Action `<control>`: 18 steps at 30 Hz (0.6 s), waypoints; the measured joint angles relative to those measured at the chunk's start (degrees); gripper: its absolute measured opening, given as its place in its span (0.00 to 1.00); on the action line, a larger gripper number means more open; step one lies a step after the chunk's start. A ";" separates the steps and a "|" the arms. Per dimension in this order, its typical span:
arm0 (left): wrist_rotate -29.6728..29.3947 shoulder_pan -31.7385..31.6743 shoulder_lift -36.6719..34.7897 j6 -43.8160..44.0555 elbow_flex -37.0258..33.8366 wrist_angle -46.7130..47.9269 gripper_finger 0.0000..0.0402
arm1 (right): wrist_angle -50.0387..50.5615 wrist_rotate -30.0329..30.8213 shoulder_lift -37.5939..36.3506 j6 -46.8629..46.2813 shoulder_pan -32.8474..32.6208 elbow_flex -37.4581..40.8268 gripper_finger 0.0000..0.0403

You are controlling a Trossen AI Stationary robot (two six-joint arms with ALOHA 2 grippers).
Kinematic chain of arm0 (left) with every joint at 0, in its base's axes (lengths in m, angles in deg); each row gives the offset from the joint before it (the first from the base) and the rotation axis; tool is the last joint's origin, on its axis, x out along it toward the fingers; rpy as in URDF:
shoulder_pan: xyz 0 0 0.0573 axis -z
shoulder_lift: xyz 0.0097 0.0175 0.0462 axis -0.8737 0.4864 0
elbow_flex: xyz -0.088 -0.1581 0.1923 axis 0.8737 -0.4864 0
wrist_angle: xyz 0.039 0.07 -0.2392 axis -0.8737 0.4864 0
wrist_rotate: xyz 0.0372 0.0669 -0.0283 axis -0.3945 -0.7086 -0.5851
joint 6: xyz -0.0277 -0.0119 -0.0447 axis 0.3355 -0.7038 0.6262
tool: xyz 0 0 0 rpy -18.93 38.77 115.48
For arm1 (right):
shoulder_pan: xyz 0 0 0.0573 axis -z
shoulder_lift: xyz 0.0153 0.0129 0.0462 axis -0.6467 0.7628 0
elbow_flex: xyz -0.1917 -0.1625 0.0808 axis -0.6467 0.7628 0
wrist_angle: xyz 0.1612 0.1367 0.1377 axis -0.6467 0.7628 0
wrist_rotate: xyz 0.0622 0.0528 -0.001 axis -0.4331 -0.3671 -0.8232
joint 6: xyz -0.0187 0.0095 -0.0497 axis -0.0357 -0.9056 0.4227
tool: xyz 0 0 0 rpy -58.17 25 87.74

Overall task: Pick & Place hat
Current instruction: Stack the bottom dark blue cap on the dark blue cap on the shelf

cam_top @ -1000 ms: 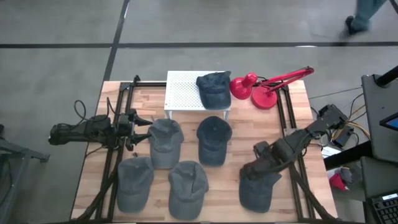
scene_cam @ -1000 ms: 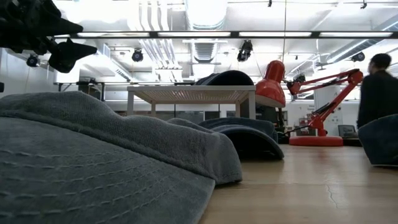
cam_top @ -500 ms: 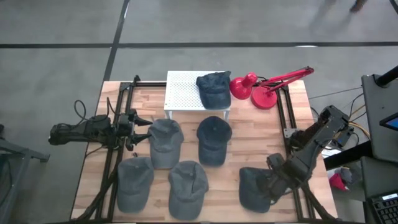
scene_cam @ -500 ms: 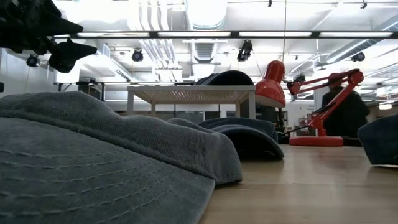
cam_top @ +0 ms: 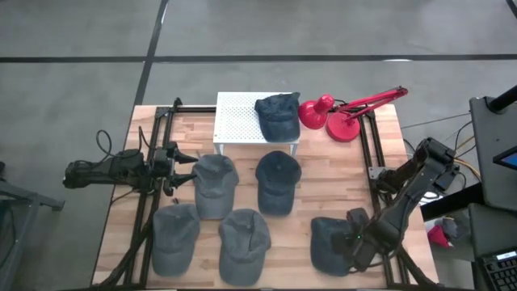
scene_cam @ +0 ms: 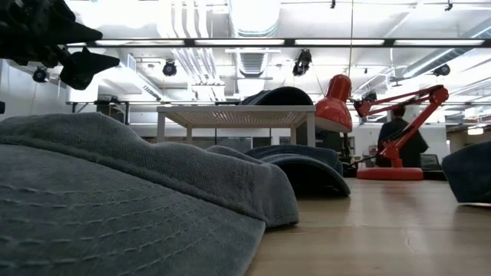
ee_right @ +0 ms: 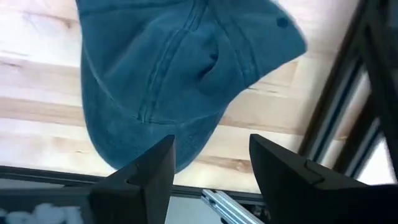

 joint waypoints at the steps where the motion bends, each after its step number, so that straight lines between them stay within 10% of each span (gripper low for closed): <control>1: 0.00 0.00 0.01 0.00 0.00 0.00 0.74 | -1.03 0.00 0.04 -0.09 0.00 0.96 0.49; 18: 0.00 0.00 0.00 0.00 -0.01 -0.01 0.74 | -9.55 -0.39 0.04 -4.00 0.45 10.08 0.49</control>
